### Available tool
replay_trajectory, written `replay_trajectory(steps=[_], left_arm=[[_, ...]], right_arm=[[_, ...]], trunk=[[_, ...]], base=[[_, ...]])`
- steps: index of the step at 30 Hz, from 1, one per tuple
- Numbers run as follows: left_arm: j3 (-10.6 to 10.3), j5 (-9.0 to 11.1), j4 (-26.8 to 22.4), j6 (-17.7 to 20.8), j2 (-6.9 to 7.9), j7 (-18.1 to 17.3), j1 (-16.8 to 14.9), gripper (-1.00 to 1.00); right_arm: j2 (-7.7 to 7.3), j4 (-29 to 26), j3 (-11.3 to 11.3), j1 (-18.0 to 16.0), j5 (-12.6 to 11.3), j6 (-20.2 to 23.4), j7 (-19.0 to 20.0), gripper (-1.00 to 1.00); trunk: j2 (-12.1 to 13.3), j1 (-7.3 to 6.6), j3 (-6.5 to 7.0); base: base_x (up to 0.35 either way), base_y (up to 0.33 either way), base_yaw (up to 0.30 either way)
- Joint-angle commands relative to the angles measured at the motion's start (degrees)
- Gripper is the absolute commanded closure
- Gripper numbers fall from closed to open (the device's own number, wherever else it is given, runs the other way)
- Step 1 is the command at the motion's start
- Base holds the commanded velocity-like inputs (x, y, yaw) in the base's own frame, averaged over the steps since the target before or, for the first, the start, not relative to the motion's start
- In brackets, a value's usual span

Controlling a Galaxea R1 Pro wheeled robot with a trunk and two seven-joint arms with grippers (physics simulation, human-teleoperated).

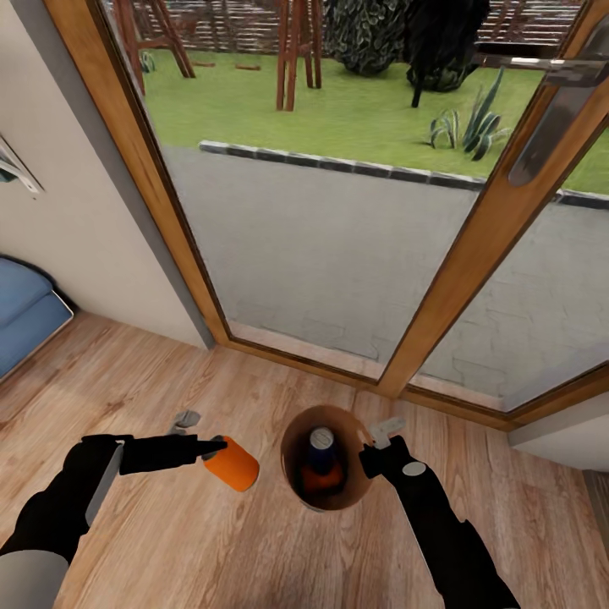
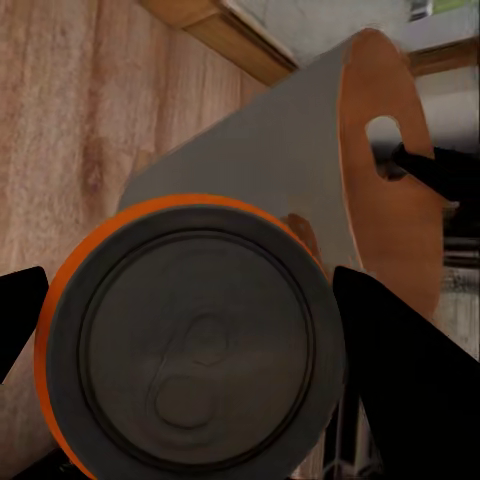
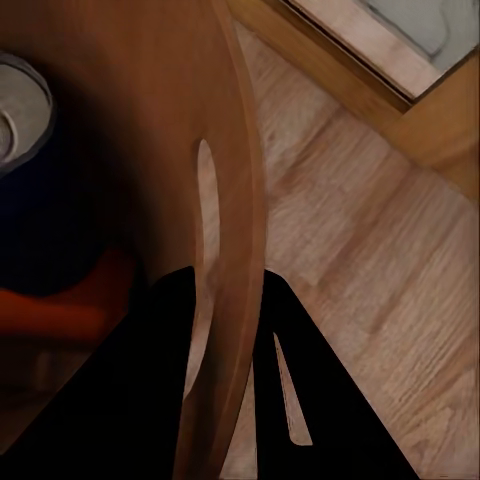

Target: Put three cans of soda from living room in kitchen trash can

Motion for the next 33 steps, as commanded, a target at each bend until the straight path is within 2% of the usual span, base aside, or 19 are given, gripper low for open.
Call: replay_trajectory(steps=[1, 2, 4, 6, 10, 12, 19, 30, 33], left_arm=[[0.0, 0.0, 0.0, 0.0, 0.22, -0.9, 0.0, 1.00], [0.0, 0.0, -0.1, 0.0, 0.90, -2.3, 0.0, 1.00], [0.0, 0.2, -0.1, 0.0, 1.11, -2.6, 0.0, 1.00], [0.0, 0.3, -0.1, 0.1, 1.19, -3.2, 0.0, 1.00], [0.1, 0.1, -0.1, 0.4, 1.24, -6.8, 0.0, 1.00], [0.1, 0.1, -0.1, 0.4, 1.31, -9.8, 0.0, 1.00], [0.1, 0.0, -0.1, 0.3, 1.30, -14.8, 0.0, 1.00], [0.1, 0.4, -0.1, 0.3, 1.32, -16.7, 0.0, 1.00], [0.1, 0.1, -0.1, 0.3, 1.55, -19.5, 0.0, 1.00]], right_arm=[[-0.11, 0.5, 0.0, 0.0, -0.8, 0.0, 0.2, 1.00], [-0.52, 1.7, 0.0, 0.0, -0.7, -1.1, 0.2, 1.00], [-0.62, 2.0, 0.0, 0.0, -0.7, -1.4, 0.2, 1.00], [-0.68, 2.1, 0.0, 0.0, -0.7, -1.6, 0.1, 1.00], [-0.72, 2.2, 0.0, 0.0, -0.8, -1.9, 0.0, 1.00], [-0.73, 2.4, 0.0, 0.0, -0.8, -2.4, 0.0, 1.00], [-0.73, 4.1, 0.0, 0.0, -0.8, -3.8, 0.0, 1.00], [-0.73, 4.4, 0.0, 0.0, -0.8, -4.5, 0.1, 1.00], [-0.73, 4.4, 0.0, 0.0, -0.8, -4.5, 0.1, 1.00]], trunk=[[0.0, 0.00, 0.01], [0.0, 0.00, 0.01], [0.0, 0.00, 0.01], [0.0, 0.00, 0.01], [0.0, 0.00, 0.01], [0.0, 0.00, 0.01], [0.0, 0.00, 0.01], [0.0, 0.00, 0.01], [0.0, 0.00, 0.01]], base=[[0.000, 0.000, 0.000], [0.000, 0.000, 0.000], [0.000, 0.000, 0.000], [0.000, 0.000, 0.000], [0.000, 0.000, 0.000], [0.000, 0.000, 0.000], [0.000, 0.000, 0.000], [0.000, 0.000, 0.000], [0.000, 0.000, 0.000]])
